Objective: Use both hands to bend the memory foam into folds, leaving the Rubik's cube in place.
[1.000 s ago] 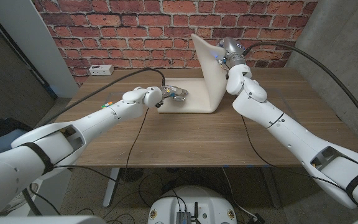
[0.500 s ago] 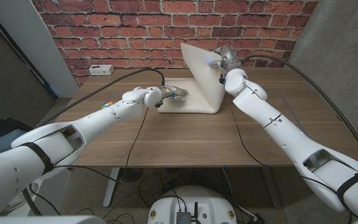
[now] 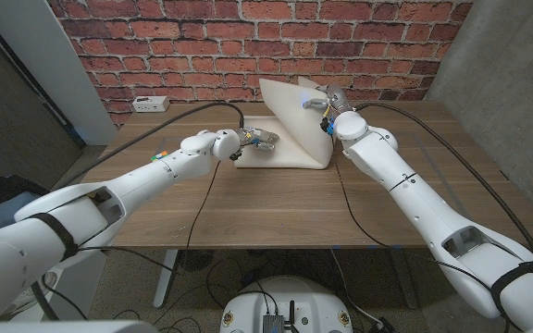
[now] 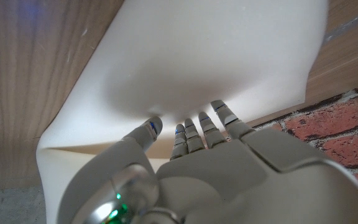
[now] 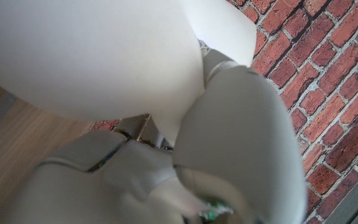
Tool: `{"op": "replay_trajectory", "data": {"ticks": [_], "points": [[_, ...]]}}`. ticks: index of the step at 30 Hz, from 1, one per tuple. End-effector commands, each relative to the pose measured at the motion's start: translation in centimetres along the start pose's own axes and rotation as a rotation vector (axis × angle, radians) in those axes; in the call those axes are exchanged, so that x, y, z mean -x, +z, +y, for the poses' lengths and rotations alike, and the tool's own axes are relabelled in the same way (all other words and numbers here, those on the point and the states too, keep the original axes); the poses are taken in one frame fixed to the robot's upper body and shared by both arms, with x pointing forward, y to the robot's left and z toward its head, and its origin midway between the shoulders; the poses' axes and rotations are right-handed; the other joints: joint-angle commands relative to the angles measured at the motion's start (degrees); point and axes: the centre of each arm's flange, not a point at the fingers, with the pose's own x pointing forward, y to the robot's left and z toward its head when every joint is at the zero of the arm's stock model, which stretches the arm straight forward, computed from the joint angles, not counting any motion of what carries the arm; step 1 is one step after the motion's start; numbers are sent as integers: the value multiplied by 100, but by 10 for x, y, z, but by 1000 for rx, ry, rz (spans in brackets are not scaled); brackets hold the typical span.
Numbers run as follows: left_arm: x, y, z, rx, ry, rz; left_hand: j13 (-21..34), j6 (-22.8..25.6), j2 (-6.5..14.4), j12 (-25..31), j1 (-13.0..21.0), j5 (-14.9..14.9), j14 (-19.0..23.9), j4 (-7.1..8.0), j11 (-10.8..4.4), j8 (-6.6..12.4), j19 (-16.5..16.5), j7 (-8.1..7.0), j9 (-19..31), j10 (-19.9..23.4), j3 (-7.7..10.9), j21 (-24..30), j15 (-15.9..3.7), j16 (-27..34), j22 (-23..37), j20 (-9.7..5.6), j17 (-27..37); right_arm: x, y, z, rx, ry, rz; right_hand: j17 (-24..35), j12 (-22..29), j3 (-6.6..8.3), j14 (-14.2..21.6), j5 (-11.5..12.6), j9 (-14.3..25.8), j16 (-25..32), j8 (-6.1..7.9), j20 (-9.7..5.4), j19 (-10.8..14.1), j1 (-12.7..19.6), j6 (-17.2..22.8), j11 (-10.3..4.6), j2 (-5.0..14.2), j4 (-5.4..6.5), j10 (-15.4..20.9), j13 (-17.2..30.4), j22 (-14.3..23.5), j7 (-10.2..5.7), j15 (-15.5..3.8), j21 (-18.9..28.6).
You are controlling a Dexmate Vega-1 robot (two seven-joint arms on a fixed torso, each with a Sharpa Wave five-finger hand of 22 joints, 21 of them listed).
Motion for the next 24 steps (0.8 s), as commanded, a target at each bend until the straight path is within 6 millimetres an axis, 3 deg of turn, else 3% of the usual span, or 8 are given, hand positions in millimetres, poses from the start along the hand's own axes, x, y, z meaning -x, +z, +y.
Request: {"op": "replay_trajectory", "data": {"ticks": [1,11,13,24], "points": [[5,1,-4,8,0,2,13,-46,-1,-2,58,-1,-17,2,5,-3,48,3,18,-15,57,15,-119,6,32,17,11,1,-10,10,-156,-24,9,3,27,19,126,-2,-1,-15,-26,-437,53,66,25,6,18,-19,36,23,-2,31,-542,28],[7,2,-4,7,4,0,14,-65,-3,-2,51,-8,-22,9,9,-5,41,2,18,-17,64,6,-115,8,33,18,14,12,-4,29,-202,15,-68,3,27,19,126,-2,-1,-15,-26,-437,53,66,24,6,18,-19,36,24,-3,31,-542,28],[8,3,-4,7,7,-1,14,-68,-4,-3,50,-9,-21,9,9,-6,42,3,18,-21,65,6,-115,8,33,17,14,13,-4,33,-222,19,-72,38,92,-5,97,73,6,-113,-121,-452,75,38,-56,-52,62,42,-90,146,-71,-4,-534,68],[7,2,-8,17,4,-2,15,-73,-4,-4,37,-18,-28,24,13,-1,38,5,18,-28,74,-5,-110,11,34,24,17,15,-3,64,-272,117,-59,38,93,-5,97,73,6,-113,-122,-452,75,39,-59,-52,61,41,-91,148,-72,-4,-534,68]]}}
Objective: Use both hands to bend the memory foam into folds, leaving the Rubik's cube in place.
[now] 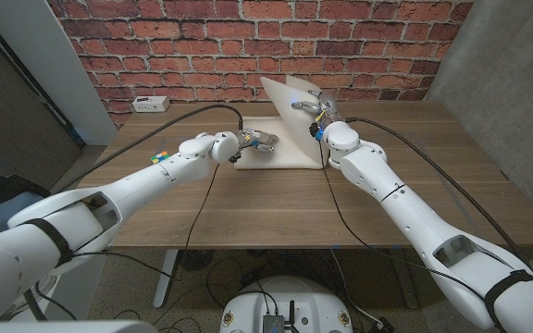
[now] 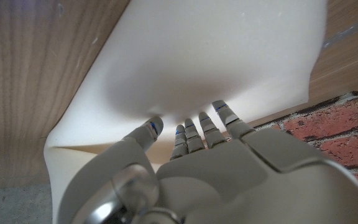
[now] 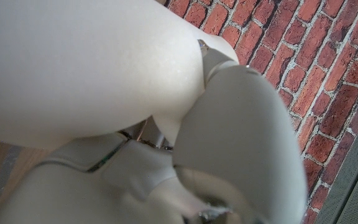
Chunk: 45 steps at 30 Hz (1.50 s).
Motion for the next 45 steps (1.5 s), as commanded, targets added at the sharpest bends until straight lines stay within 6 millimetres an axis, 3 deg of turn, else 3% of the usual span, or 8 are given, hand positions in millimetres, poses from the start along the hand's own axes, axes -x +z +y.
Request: {"op": "replay_trajectory", "data": {"ticks": [1,3,4,10,11,40,45], "points": [[0,-1,-4,9,0,-2,16,-1,-4,-4,37,-18,-29,-7,15,-1,30,-4,18,-30,43,33,-111,10,29,17,17,3,-6,31,-55,93,8,6,27,-9,47,33,5,-9,-7,-484,43,38,-36,10,60,36,-26,8,9,18,-483,25],[0,-1,-4,9,1,-2,16,-5,-4,-3,35,-20,-33,-5,15,-1,30,-1,18,-28,45,31,-115,9,29,16,18,2,-8,37,-56,107,18,6,27,-9,47,33,5,-9,-7,-484,43,38,-36,10,60,36,-27,8,9,18,-483,25],[1,-1,-4,10,2,-3,16,-8,-3,-3,34,-20,-31,-4,14,-2,31,4,18,-27,46,31,-114,10,30,14,18,1,-9,39,-57,115,21,23,126,-58,12,265,130,-38,7,-467,116,70,-69,38,91,139,-129,78,0,28,-443,22],[1,-3,-6,13,1,-3,16,-7,-4,1,31,-23,-31,-3,10,1,29,6,18,-21,51,26,-111,11,30,15,17,-1,-12,52,-64,151,38,30,121,-62,14,266,130,-46,-2,-469,113,89,-73,22,65,119,-132,65,-12,16,-463,20],[1,-3,-6,13,1,-3,16,-6,-4,0,30,-24,-32,-1,14,2,29,7,18,-23,52,25,-105,11,30,17,17,-1,-12,53,-64,155,41,-35,210,-16,9,586,350,-81,61,-481,212,141,-118,112,10,224,-183,136,-6,42,-511,-85],[11,-19,-11,39,12,30,17,32,-7,5,24,-36,-26,-2,29,21,37,6,18,-16,86,6,-94,13,32,24,12,-20,-36,73,-119,241,200,-42,204,-21,8,582,350,-101,58,-476,209,144,-100,71,-7,214,-184,121,-20,30,-510,-90],[18,-25,-10,51,36,49,15,246,-81,27,-2,-53,21,-19,56,92,48,-65,18,42,57,-2,-62,26,32,27,7,-23,-39,73,-94,226,214,-42,204,-21,8,582,350,-101,58,-476,209,144,-100,71,-7,214,-184,121,-20,30,-510,-90]]}}
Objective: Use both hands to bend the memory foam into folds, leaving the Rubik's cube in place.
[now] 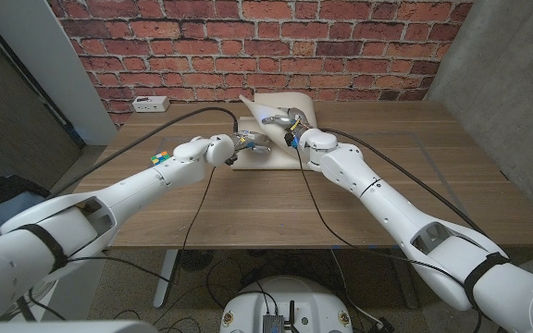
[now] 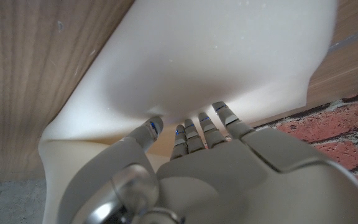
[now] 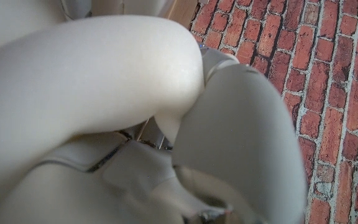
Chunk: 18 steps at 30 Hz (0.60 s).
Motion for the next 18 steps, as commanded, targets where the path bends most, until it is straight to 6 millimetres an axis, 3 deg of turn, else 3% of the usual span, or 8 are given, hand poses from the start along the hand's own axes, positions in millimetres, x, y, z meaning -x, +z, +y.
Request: {"op": "replay_trajectory", "data": {"ticks": [1,7,10,13,16,18], "points": [[11,-12,1,21,36,38,10,236,-134,38,-11,-32,60,-45,63,87,70,-53,18,80,-15,7,-80,26,33,26,2,-10,-8,0,23,-9,56,17,38,3,19,34,14,-17,34,-446,35,105,-27,-1,31,32,-32,26,-1,18,-498,-3],[24,-18,3,39,96,56,-1,705,-343,144,-63,-49,411,-210,117,160,233,-108,15,477,-155,20,-30,89,25,72,-6,-12,-11,0,56,-26,69,17,38,3,19,34,14,-17,34,-446,35,105,-27,-1,31,32,-32,26,-1,18,-498,-3],[32,-20,3,34,145,71,-1,1118,-311,223,-111,-36,745,-269,196,203,387,-56,20,869,-188,34,-6,135,26,255,12,-12,-12,-1,61,-38,77,17,38,3,19,34,14,-17,34,-446,35,105,-27,-1,31,32,-32,26,-1,18,-498,-3],[39,-22,4,18,199,97,16,1810,-307,336,-68,-56,1125,-479,232,297,604,23,33,1446,-172,60,-26,143,35,506,13,-12,-14,-1,69,-47,87,17,38,3,19,34,14,-17,34,-446,35,105,-27,-1,31,32,-32,26,-1,18,-498,-3],[48,-24,3,5,274,134,49,2326,-283,448,-25,-88,1534,-638,198,346,781,76,49,1963,-130,89,-65,179,49,646,18,-11,-15,-1,81,-55,93,64,32,-19,80,-29,-17,-35,-18,-425,18,108,-12,1,46,12,-15,-27,-67,46,-483,3],[54,-24,3,-12,319,162,76,2639,-252,523,-54,-114,1880,-661,207,380,933,156,60,2289,-129,130,-92,248,58,713,43,-11,-16,-1,90,-59,95,64,32,-19,80,-30,-18,-36,-18,-425,18,109,-11,0,45,10,-14,-28,-68,45,-483,3]]}}
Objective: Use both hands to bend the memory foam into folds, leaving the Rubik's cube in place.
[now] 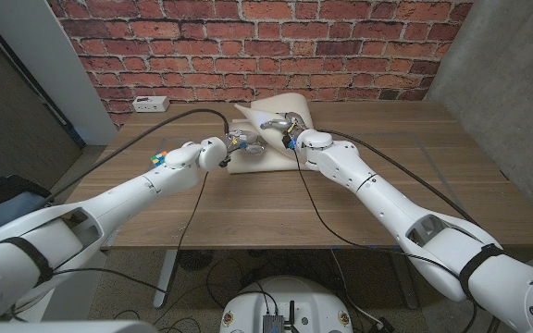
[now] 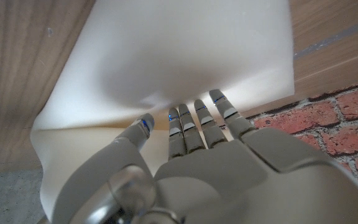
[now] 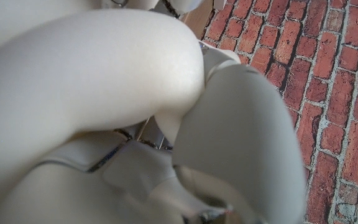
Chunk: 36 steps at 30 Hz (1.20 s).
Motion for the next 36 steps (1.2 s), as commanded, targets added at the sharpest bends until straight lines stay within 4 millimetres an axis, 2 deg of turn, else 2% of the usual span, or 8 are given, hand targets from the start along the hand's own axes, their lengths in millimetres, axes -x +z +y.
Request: {"op": "replay_trajectory", "data": {"ticks": [1,3,8,12,16,20,27,36], "points": [[30,-9,6,-44,230,100,75,724,75,176,30,-55,722,-131,-6,110,322,115,44,727,38,106,-92,138,30,150,46,0,-5,0,40,-36,32,32,37,-15,80,-16,-3,-36,-18,-425,18,109,-11,0,45,14,-14,-12,-19,45,-483,5],[37,-11,6,-43,269,115,163,1168,107,339,5,-80,1142,-152,13,205,518,202,67,1187,-1,171,-106,262,40,161,104,0,-5,0,44,-37,32,32,37,-15,80,-16,-3,-36,-18,-425,18,109,-11,0,45,14,-14,-12,-19,45,-483,5],[56,-15,3,-9,403,124,574,2374,262,1060,135,-97,2376,-287,-28,702,920,461,247,2381,-230,352,-189,907,77,-115,552,2,-5,3,58,-37,29,33,37,-15,80,-16,-3,-36,-18,-425,18,109,-11,0,44,14,-14,-12,-19,44,-483,5],[73,-21,1,76,541,99,1648,3267,293,2263,763,-119,3377,-740,13,1540,1533,599,835,3236,-436,850,-224,2057,253,-239,1744,5,-5,7,67,-30,28,33,37,-15,80,-16,-3,-36,-18,-425,18,109,-11,0,44,14,-14,-12,-19,44,-483,5],[88,-28,3,174,663,48,3189,3485,318,3370,1207,-114,3629,-798,-1,2412,1768,540,1765,3474,-607,1437,-251,3082,490,-255,3032,7,-6,13,86,-11,16,33,37,-15,80,-16,-3,-36,-18,-425,18,109,-11,0,44,14,-14,-12,-19,44,-483,5],[100,-37,6,301,771,-15,4010,3502,340,3835,1388,-114,3754,-793,3,2890,1816,600,2321,3506,-674,1782,-210,3512,638,-250,3436,12,-6,19,116,2,-2,33,37,-15,80,-16,-3,-36,-18,-425,18,109,-11,0,44,14,-14,-12,-19,44,-483,5],[109,-46,12,534,919,-112,4190,3288,383,3854,1326,-85,3646,-605,23,3035,1677,604,2584,3372,-631,1948,-213,3524,728,-212,3551,18,-9,30,202,18,-46,33,37,-15,80,-16,-3,-36,-18,-425,18,109,-11,0,44,14,-14,-12,-19,44,-483,5],[106,-52,19,703,954,-151,4180,2513,370,3653,1256,-66,3374,-414,66,2603,1453,564,2293,2969,-571,2161,-233,3304,824,-191,3369,22,-7,52,426,58,-146,33,37,-15,80,-16,-3,-36,-18,-425,18,109,-11,0,44,14,-14,-12,-19,44,-483,5]]}}
